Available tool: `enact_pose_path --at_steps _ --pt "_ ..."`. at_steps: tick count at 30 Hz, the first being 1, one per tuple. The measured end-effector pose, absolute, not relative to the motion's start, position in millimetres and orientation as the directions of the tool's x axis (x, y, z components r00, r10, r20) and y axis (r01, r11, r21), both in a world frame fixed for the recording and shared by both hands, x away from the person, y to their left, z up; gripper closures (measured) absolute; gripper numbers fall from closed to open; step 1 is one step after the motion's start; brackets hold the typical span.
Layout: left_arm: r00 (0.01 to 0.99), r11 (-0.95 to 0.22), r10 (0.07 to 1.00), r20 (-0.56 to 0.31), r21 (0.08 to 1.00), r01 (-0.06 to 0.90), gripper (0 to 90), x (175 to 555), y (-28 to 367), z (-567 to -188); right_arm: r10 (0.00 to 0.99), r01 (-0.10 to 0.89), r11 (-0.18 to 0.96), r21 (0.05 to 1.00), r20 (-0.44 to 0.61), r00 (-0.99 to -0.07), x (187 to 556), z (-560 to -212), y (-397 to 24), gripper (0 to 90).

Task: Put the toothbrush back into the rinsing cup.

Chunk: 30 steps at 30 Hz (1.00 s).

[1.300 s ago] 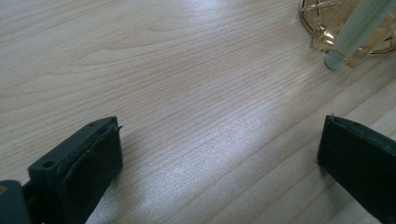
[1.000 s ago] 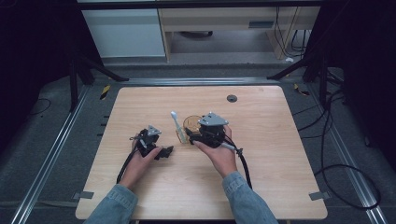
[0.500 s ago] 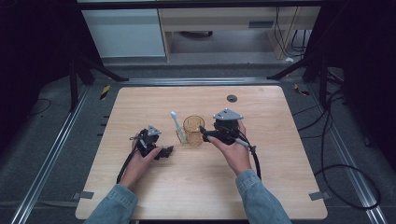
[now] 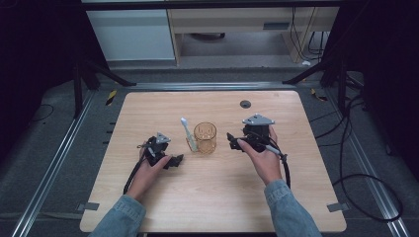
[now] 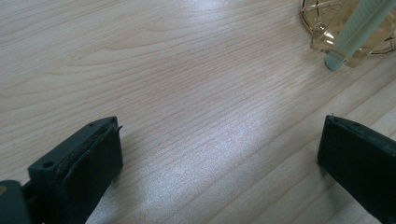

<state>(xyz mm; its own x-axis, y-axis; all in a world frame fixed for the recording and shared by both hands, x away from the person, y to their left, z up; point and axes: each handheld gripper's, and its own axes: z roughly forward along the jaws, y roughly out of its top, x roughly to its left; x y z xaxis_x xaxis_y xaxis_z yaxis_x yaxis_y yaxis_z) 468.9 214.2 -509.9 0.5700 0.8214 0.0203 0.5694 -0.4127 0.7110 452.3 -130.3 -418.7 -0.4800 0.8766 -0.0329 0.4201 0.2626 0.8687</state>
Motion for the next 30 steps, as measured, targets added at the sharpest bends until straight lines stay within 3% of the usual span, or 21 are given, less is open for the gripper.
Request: enact_pose_path --at_steps 15,30 --pt "0.568 -0.412 0.823 0.021 0.711 0.570 0.0 469.0 214.1 -509.9 0.903 0.452 0.270 0.850 -0.060 -0.426 438.5 -422.7 -172.6 6.5" --pt "0.568 -0.411 0.823 0.021 0.711 0.570 0.0 469.0 214.1 -509.9 0.943 0.599 0.235 0.765 -0.029 -0.332 417.6 -471.7 -243.0 13.9"
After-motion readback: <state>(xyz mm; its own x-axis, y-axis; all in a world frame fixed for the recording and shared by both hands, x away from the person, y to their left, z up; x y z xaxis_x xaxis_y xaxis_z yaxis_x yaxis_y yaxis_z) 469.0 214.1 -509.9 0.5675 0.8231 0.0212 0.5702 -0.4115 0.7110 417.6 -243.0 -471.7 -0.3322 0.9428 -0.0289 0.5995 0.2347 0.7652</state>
